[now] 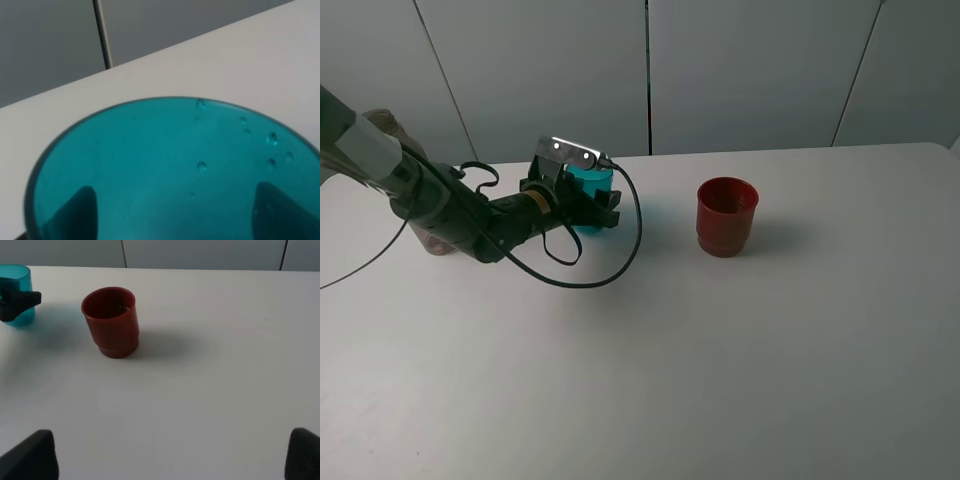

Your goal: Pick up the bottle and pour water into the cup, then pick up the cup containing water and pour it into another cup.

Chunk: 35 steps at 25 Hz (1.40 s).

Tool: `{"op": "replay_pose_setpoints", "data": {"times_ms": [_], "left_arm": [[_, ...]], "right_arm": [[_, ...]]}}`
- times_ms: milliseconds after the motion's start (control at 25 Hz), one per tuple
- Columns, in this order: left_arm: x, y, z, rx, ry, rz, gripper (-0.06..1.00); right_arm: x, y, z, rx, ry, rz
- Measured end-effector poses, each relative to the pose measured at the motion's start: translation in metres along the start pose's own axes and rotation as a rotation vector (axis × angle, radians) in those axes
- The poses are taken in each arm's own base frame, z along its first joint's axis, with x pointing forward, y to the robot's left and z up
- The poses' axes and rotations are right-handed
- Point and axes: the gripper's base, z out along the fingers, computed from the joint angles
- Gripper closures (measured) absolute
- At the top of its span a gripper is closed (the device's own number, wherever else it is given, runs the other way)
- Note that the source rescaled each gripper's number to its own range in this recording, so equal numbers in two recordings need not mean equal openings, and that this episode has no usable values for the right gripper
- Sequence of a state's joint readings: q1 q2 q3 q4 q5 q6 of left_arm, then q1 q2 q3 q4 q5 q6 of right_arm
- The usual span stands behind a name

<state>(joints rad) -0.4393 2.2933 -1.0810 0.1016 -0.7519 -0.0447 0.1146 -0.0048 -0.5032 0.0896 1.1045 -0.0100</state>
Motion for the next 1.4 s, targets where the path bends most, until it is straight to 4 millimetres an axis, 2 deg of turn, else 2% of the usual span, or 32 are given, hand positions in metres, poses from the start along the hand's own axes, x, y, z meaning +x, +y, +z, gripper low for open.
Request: {"op": "replay_pose_setpoints", "data": {"times_ms": [120, 160, 280, 320, 360, 760, 920, 1040, 1160, 1320, 1400], "left_arm": [[0.000, 0.000, 0.000, 0.000, 0.000, 0.000, 0.85], [0.000, 0.000, 0.000, 0.000, 0.000, 0.000, 0.74], [-0.002, 0.000, -0.001, -0.001, 0.007, 0.001, 0.10], [-0.005, 0.000, -0.002, -0.001, 0.001, 0.001, 0.02], [-0.008, 0.000, -0.003, -0.002, -0.005, 0.002, -0.01], [-0.048, 0.000, -0.017, -0.002, -0.041, 0.016, -0.04], [-0.086, 0.000, -0.036, -0.021, -0.054, 0.002, -0.04], [-0.126, -0.002, -0.065, -0.048, -0.045, -0.024, -0.05], [-0.172, -0.002, -0.110, -0.060, -0.051, -0.022, -0.05], [-0.213, 0.007, -0.174, -0.088, -0.046, -0.025, -0.05], [-0.224, 0.020, -0.204, -0.127, -0.027, -0.038, -0.05]], "right_arm": [[0.000, 0.000, 0.000, 0.000, 0.000, 0.000], [0.000, 0.000, 0.000, 0.000, 0.000, 0.000], [0.000, 0.000, 0.000, 0.000, 0.000, 0.000], [0.000, 0.000, 0.000, 0.000, 0.000, 0.000], [0.000, 0.000, 0.000, 0.000, 0.000, 0.000], [0.000, 0.000, 0.000, 0.000, 0.000, 0.000], [0.000, 0.000, 0.000, 0.000, 0.000, 0.000], [0.000, 0.000, 0.000, 0.000, 0.000, 0.000], [0.000, 0.000, 0.000, 0.000, 0.000, 0.000], [0.000, 0.000, 0.000, 0.000, 0.000, 0.000], [0.000, 0.000, 0.000, 0.000, 0.000, 0.000]]}}
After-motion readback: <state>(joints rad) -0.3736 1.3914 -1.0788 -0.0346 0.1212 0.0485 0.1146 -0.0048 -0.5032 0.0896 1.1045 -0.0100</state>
